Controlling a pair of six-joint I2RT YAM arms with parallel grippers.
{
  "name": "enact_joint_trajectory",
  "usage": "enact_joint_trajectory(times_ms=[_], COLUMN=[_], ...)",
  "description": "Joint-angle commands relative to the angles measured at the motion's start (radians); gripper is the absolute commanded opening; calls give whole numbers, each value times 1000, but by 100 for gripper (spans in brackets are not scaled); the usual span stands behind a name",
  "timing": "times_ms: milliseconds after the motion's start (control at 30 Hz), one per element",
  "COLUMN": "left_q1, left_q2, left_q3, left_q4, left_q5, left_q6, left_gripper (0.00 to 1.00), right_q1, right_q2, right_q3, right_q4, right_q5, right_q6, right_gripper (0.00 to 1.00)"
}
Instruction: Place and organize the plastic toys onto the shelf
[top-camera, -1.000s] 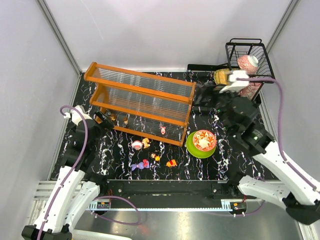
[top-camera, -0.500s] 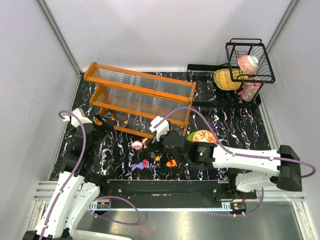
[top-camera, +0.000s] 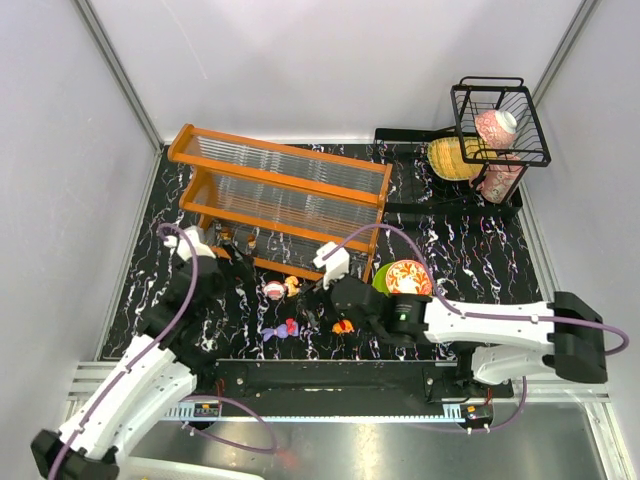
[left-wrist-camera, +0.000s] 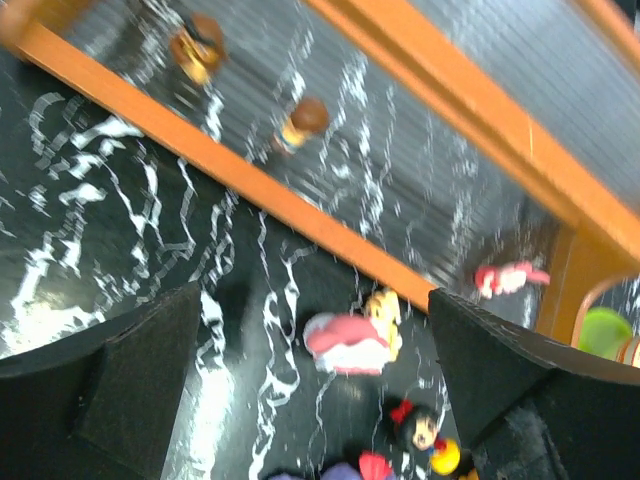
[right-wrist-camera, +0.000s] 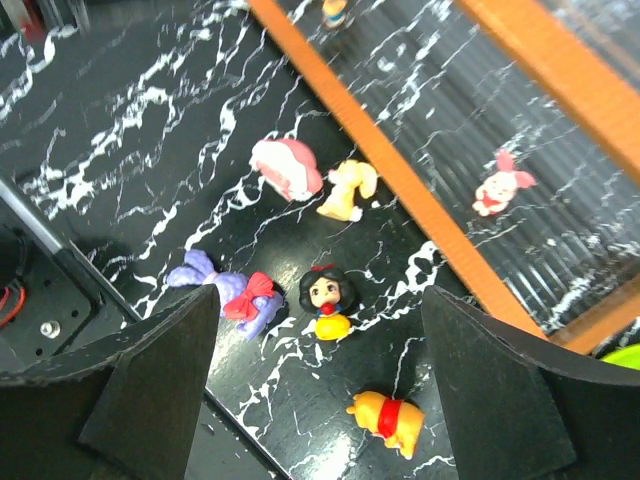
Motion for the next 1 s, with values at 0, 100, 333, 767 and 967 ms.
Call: enact_joint_trajectory(times_ms=[0, 100, 333, 767, 967], left_q1=[-236, -368, -531, -637, -651], left_q2=[39, 114, 273, 475, 456], left_q3=[-8, 3, -26, 35, -6], left_q4=[-14, -65, -66, -45, 102], left_q5=[-212, -334, -449, -553, -524], left_q6=[-107, -186, -341, -363, -254], left_gripper=[98, 98, 95, 96, 99], right_q1=[7, 5, 4, -4, -2], right_q2=[-139, -204, -374, -549, -567], right_q3=[-23, -26, -57, -126, -152], right_q4=[37, -3, -69, -144, -147], right_q5=[156, 200, 263, 285, 286], right_q6=[42, 30, 10, 45, 65], right_gripper=[88, 89, 90, 91, 92])
